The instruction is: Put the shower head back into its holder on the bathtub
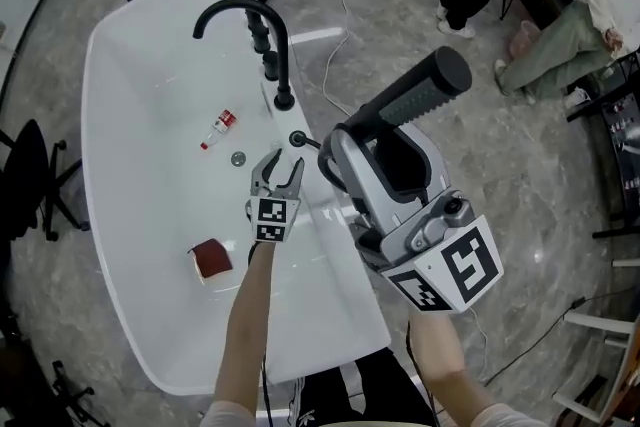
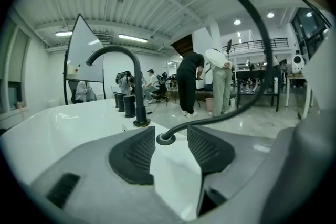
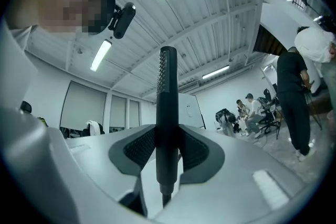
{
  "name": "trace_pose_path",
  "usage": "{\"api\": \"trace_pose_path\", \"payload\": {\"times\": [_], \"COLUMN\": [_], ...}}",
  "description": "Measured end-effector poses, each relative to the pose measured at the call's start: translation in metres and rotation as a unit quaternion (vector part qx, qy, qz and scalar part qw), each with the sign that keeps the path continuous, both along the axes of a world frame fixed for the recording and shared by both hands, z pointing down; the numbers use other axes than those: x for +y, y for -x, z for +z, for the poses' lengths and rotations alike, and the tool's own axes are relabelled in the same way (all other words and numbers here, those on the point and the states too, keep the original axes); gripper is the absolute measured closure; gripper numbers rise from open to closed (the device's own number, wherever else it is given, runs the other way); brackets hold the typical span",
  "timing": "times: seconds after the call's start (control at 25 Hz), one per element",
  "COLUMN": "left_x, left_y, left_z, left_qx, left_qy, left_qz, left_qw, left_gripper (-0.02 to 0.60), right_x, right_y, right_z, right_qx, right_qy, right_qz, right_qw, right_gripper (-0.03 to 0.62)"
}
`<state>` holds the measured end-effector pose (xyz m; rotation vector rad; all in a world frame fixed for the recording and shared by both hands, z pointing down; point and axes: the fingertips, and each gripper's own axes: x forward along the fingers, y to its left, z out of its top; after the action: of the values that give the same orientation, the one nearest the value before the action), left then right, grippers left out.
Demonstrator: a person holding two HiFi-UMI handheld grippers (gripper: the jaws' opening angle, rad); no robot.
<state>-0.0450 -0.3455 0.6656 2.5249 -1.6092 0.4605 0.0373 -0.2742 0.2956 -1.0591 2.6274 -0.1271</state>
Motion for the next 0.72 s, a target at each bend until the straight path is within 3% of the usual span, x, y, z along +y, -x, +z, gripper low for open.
{"api": "trace_pose_path", "payload": {"times": [0.16, 0.28, 0.44, 0.6, 0.72], "left_x": [0.024, 0.033, 0.022, 0.023, 0.033], "left_y": [-0.032, -0.057, -0.062, -0.037, -0.013], "left_z": [-0.021, -0.053, -0.104, -0.103, -0.091], "left_qx": [-0.037, -0.03, 0.0, 0.045, 0.051], "left_qy": [-0.015, -0.054, -0.108, -0.086, -0.072], "left_qz": [0.086, 0.114, 0.076, 0.015, -0.012], "left_qw": [0.9955, 0.9916, 0.9913, 0.9952, 0.996], "left_gripper": [0.397, 0.374, 0.367, 0.367, 0.367], "right_x": [-0.003, -0.002, 0.001, -0.012, -0.025], "right_y": [0.005, 0.011, 0.018, 0.033, 0.041], "right_z": [-0.05, -0.072, -0.082, -0.06, -0.034], "right_qx": [-0.017, -0.014, -0.007, 0.032, 0.052], "right_qy": [-0.042, -0.06, -0.067, -0.058, -0.042], "right_qz": [-0.003, -0.008, -0.015, -0.011, -0.015], "right_qw": [0.999, 0.998, 0.998, 0.998, 0.998], "right_gripper": [0.456, 0.456, 0.456, 0.456, 0.456]}}
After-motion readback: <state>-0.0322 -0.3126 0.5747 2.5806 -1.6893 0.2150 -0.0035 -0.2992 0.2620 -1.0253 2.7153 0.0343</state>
